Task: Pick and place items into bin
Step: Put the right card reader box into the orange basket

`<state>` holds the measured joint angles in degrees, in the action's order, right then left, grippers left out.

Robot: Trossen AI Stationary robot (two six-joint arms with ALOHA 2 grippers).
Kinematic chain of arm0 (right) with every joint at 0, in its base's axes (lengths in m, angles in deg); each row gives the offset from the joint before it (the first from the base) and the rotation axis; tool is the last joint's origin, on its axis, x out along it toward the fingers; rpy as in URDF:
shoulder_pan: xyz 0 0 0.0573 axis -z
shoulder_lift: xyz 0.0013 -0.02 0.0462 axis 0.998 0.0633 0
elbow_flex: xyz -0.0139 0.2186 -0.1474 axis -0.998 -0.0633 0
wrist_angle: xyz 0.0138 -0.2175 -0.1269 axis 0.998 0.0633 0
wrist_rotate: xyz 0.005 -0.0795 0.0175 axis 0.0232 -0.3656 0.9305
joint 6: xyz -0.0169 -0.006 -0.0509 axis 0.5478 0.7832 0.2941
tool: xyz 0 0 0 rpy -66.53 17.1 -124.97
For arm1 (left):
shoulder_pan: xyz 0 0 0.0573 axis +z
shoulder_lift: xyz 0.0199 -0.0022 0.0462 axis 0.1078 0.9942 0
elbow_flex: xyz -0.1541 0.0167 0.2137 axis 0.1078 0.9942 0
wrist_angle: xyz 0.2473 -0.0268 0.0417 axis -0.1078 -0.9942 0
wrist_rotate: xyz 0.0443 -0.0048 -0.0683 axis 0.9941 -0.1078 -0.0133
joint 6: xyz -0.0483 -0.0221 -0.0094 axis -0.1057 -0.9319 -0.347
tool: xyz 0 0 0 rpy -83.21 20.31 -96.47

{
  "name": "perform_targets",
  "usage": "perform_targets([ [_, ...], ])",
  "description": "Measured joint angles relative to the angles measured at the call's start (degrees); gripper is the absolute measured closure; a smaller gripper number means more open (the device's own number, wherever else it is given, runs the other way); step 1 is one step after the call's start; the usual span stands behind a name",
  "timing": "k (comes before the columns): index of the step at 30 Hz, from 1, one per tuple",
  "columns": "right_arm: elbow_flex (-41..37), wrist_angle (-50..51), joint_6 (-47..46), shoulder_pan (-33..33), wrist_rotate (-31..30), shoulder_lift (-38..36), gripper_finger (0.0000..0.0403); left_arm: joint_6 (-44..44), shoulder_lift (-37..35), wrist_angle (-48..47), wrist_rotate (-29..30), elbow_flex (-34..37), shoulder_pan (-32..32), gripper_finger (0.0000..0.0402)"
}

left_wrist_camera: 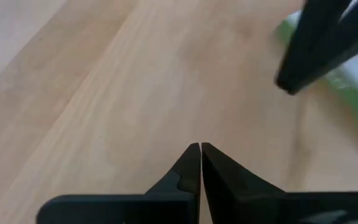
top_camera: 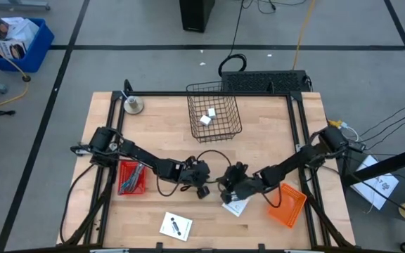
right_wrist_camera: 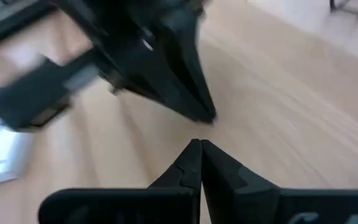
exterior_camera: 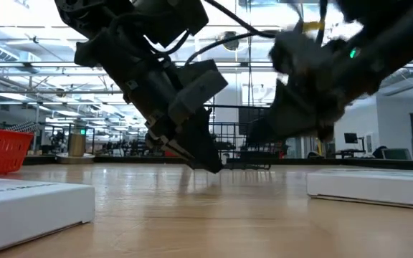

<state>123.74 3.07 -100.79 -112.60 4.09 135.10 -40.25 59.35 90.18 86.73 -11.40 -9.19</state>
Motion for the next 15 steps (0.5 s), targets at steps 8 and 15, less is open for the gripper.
perform_targets([
  [8, 0.77, 14.99, -13.33, -5.54, 6.77, -5.04, 0.0403, 2.68, -0.02, 5.1, -4.79, -0.02, -0.4, 0.0389],
  [15, 2.42, 26.51, -24.47, -10.7, 7.91, -6.61, 0.0403, 2.62, -0.11, 5.04, -4.08, -0.02, -0.56, 0.0387],
])
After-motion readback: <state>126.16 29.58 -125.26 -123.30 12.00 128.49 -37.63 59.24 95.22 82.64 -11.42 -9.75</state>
